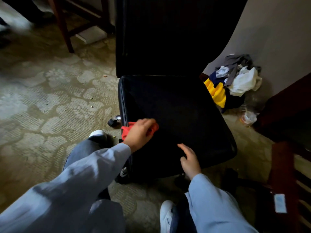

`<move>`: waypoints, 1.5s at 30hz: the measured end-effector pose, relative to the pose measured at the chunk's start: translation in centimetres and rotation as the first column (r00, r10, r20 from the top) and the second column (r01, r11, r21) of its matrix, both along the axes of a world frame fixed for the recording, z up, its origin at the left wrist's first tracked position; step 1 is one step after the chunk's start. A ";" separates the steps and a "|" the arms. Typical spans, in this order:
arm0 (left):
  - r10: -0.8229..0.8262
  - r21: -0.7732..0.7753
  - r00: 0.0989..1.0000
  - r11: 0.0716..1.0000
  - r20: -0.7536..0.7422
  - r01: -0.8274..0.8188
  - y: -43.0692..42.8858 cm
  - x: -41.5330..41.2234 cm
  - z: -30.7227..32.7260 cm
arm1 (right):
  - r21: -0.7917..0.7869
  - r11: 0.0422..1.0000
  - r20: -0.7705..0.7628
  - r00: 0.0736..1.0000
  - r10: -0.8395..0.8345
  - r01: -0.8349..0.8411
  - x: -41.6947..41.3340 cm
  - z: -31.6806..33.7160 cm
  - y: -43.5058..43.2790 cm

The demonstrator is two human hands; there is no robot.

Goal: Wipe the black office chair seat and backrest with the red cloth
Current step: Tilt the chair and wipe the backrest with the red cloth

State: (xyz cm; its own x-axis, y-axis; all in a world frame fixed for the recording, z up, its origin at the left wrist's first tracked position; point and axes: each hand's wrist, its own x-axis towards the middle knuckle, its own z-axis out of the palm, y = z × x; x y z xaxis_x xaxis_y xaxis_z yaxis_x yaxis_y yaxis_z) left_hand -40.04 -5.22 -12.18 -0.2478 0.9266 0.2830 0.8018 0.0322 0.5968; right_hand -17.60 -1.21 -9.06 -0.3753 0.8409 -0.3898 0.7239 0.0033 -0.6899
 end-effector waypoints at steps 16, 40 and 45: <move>0.257 -0.104 0.873 0.940 -0.414 -0.325 -0.1 4.1 -2.8 | -0.196 0.953 0.422 0.857 0.295 -0.232 1.0 -1.6 1.2; 0.477 -0.173 0.838 0.831 -0.265 -0.528 0.7 0.2 -2.5 | -0.278 0.901 0.220 0.892 0.396 -0.331 -3.9 -2.0 -2.7; 0.565 -0.247 0.814 0.777 -0.130 -0.579 1.4 0.9 -2.2 | -0.136 0.876 0.142 0.866 0.479 -0.462 -5.2 -2.5 -4.1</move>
